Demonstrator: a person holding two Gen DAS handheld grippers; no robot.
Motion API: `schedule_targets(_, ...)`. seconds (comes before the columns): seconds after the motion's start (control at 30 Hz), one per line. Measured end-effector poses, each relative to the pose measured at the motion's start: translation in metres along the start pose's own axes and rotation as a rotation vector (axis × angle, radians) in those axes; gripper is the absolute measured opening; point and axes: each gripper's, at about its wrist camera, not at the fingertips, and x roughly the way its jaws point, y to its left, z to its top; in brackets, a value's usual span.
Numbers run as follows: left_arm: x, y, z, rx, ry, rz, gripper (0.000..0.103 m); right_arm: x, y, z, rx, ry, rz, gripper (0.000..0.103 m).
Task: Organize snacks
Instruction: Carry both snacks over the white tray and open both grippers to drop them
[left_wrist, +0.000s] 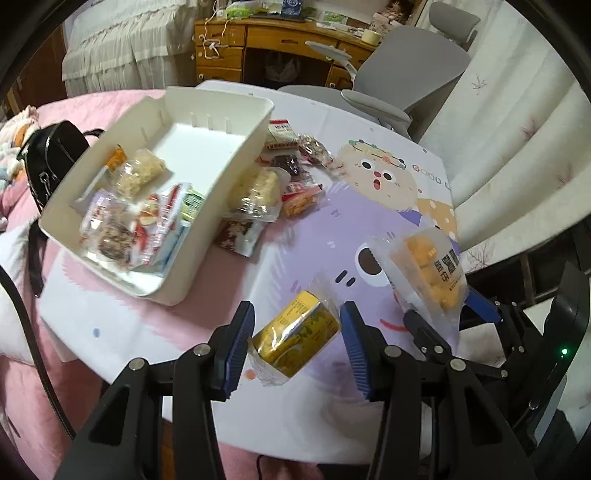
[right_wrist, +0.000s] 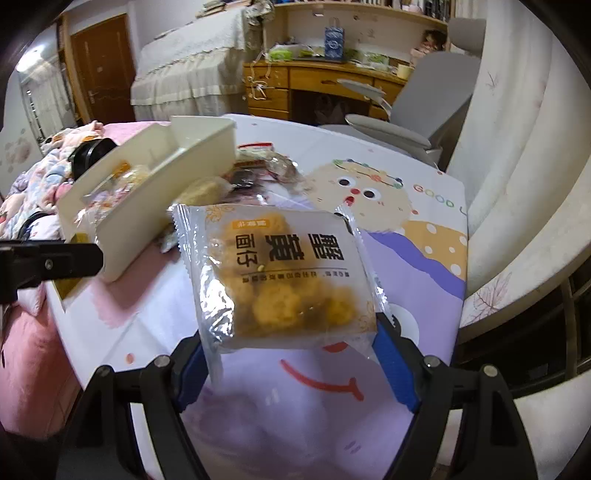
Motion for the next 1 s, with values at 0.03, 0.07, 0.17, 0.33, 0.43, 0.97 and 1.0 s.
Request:
schedule_targets(0.03,-0.005,0.003,0.0,0.001,-0.006,0.003,0.047,-0.005,0.004,-0.002,-0.003,-0.005,0.006,0.081)
schedule_targets(0.07,-0.011,0.007,0.001,0.005,-0.014,0.005,0.047,-0.008,0.006,-0.002,-0.003,-0.01,0.012,0.081)
schedule_targets(0.17,-0.029,0.017,0.001,0.005,-0.048,0.007,0.047,-0.02,0.015,-0.004,0.007,-0.026,0.044,0.081)
schedule_targets(0.33,-0.043,0.036,0.002,-0.025,-0.08,-0.009,0.047,-0.03,0.038,-0.003,-0.009,-0.042,0.092,0.081)
schedule_targets(0.43,-0.047,0.047,0.006,-0.023,-0.091,-0.027,0.047,-0.033,0.057,0.001,-0.049,-0.046,0.112,0.081)
schedule_targets(0.97,-0.054,0.13,0.073,0.137,-0.106,-0.115,0.047,-0.024,0.15,0.053,-0.03,-0.094,0.056,0.081)
schedule_targets(1.0,-0.053,0.136,0.078,0.147,-0.105,-0.12,0.047,-0.021,0.156,0.056,-0.02,-0.1,0.056,0.07)
